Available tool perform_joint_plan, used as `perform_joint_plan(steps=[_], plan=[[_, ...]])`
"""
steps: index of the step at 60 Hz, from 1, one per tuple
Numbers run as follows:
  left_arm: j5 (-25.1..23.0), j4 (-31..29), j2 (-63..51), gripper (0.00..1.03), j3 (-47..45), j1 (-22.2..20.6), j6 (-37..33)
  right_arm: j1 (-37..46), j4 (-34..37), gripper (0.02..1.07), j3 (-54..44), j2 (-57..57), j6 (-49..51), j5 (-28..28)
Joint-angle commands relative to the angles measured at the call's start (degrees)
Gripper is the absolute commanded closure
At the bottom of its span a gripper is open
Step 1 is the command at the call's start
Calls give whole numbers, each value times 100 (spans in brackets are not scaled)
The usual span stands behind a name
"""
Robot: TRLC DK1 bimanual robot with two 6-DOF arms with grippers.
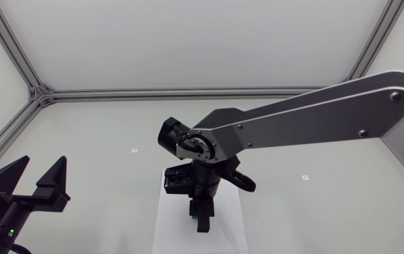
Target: Pick up the orange 2x2 brick with the right arm and stack it on top of the green 2x2 brick in the center
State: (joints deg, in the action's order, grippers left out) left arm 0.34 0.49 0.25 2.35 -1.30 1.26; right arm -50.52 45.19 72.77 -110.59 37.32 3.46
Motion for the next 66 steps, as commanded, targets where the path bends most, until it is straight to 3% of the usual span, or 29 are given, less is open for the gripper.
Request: perform_joint_plan(steps=[1,24,39,66], plan=[[-25,-84,45,4,-235,16,-73,34,122,78,-167,-262,-93,14],[-25,-84,45,4,-235,16,-73,42,113,73,-132,-227,-129,14],[-25,-84,45,4,-235,16,-73,34,95,58,-132,-227,-146,14],[-25,-84,45,4,-235,16,-73,42,-1,56,-132,-271,-155,5]])
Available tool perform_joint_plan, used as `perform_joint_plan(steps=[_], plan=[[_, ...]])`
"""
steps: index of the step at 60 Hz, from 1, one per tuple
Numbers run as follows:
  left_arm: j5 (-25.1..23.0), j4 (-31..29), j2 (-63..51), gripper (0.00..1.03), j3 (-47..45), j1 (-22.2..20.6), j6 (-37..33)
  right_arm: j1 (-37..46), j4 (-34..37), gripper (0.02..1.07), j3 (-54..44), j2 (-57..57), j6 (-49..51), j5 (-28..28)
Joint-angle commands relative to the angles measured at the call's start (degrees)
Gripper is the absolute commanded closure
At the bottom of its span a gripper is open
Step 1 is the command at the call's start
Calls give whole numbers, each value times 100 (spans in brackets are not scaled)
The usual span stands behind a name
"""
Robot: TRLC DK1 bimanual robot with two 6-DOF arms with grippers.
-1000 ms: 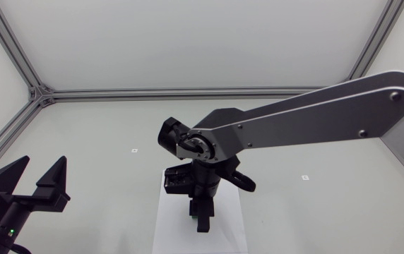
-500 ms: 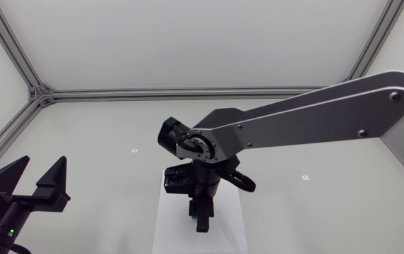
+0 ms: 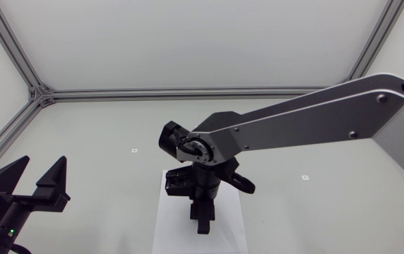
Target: Pick up the orange 2x2 brick with the right arm and stack it on top of the green 2x2 brick in the center
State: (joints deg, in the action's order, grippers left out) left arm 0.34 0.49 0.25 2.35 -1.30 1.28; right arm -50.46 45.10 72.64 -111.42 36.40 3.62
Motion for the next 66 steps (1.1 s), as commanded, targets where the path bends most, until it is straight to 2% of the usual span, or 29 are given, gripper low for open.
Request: perform_joint_plan(steps=[1,66], plan=[[-25,-84,45,4,-235,16,-75,36,-1,56,-119,-188,-63,-10],[-25,-84,45,4,-235,16,-75,-8,-186,56,-259,-135,86,-37]])
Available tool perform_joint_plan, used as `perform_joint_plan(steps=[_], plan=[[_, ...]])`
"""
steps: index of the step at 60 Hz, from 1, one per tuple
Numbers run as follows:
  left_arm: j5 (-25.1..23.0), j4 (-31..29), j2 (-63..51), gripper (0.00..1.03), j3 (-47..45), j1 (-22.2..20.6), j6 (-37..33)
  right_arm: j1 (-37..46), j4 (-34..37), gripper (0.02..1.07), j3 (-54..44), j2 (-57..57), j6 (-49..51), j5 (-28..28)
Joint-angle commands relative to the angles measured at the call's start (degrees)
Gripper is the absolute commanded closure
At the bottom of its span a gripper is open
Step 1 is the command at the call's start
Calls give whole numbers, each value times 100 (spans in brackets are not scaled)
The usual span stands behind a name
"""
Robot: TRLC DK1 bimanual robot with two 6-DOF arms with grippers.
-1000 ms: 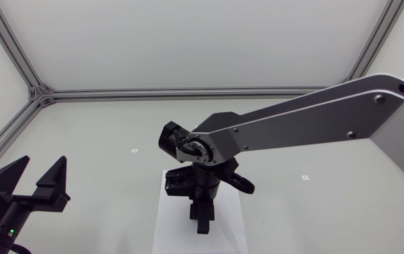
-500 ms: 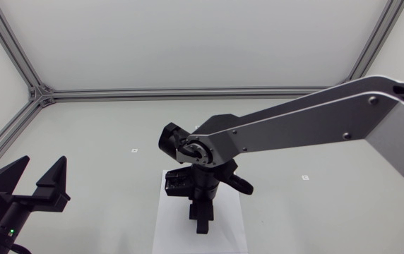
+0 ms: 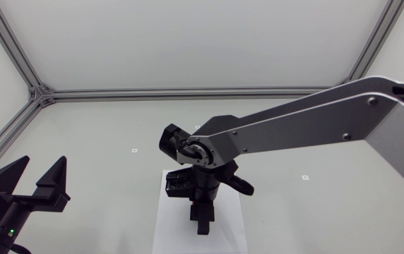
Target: Pick up the orange 2x2 brick with the right arm and stack it on top of the green 2x2 brick in the center
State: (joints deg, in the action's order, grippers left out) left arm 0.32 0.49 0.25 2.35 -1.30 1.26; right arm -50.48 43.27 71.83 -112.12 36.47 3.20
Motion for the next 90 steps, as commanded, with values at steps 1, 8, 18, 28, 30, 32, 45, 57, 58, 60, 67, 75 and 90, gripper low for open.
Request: perform_joint_plan(steps=[1,8,18,28,30,32,45,57,58,60,67,75,90], plan=[[-23,-84,45,4,-235,7,-73,-6,-2,56,-187,-65,89,5],[-23,-76,45,4,-235,16,-73,-32,-11,61,-205,-38,115,5],[-23,-76,45,4,-235,16,-73,-23,-55,61,-205,-12,115,5],[-23,-84,45,4,-235,7,-73,29,-81,61,-117,-47,220,5],[-23,-84,45,4,-235,16,-73,29,-64,61,-117,-38,247,5],[-23,-84,45,4,-235,16,-73,29,-55,61,-117,-30,256,-4],[-23,-84,45,4,-235,16,-73,47,-38,61,-187,-3,414,14],[-23,-84,45,4,-235,7,-73,82,-29,61,-187,58,475,23],[-23,-84,45,4,-235,16,-73,82,-29,61,-196,58,475,23],[-23,-84,45,4,-235,16,-73,82,-29,61,-205,58,475,23],[-23,-84,45,4,-235,16,-73,82,-29,61,-249,58,493,23],[-23,-84,45,4,-235,16,-73,56,-29,61,-249,67,475,40],[-23,-84,45,4,-235,16,-73,-6,-46,61,-249,111,405,75]])
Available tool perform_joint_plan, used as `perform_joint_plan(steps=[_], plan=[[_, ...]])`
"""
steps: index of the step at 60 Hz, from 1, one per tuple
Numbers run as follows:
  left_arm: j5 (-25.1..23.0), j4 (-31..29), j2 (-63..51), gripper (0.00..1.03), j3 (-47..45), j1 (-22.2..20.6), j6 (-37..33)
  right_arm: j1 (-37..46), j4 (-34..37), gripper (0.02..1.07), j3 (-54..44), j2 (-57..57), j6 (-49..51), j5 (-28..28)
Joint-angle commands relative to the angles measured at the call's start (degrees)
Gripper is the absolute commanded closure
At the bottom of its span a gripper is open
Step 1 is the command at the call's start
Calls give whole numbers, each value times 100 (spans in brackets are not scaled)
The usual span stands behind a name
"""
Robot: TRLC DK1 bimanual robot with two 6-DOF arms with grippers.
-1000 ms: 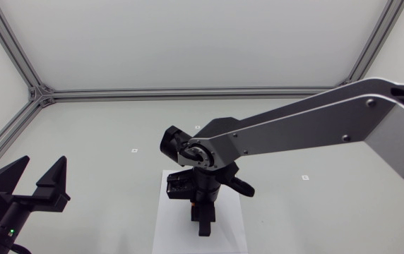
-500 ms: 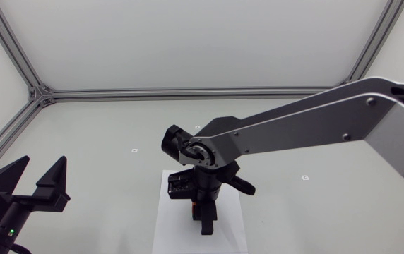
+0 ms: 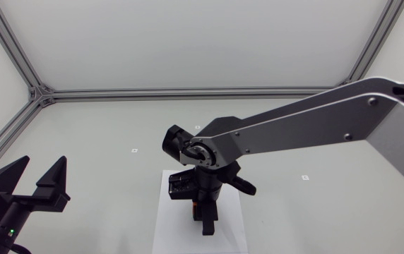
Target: Pick up the orange 2x2 brick with the right arm and stack it on top of the green 2x2 brick in the center
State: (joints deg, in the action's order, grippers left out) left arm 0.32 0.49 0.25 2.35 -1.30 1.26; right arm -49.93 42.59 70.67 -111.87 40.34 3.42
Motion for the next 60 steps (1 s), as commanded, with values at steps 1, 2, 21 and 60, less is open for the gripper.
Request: perform_joint_plan(steps=[1,2,21,60], plan=[[-23,-84,45,4,-235,16,-73,-60,13,61,-133,87,18,53],[-23,-84,45,4,-235,16,-73,-60,13,61,-124,87,18,53],[-23,-84,45,4,-235,16,-73,-96,-14,61,-133,78,-35,53],[-23,-84,45,4,-235,7,-73,-52,-31,61,-186,78,-123,53]])
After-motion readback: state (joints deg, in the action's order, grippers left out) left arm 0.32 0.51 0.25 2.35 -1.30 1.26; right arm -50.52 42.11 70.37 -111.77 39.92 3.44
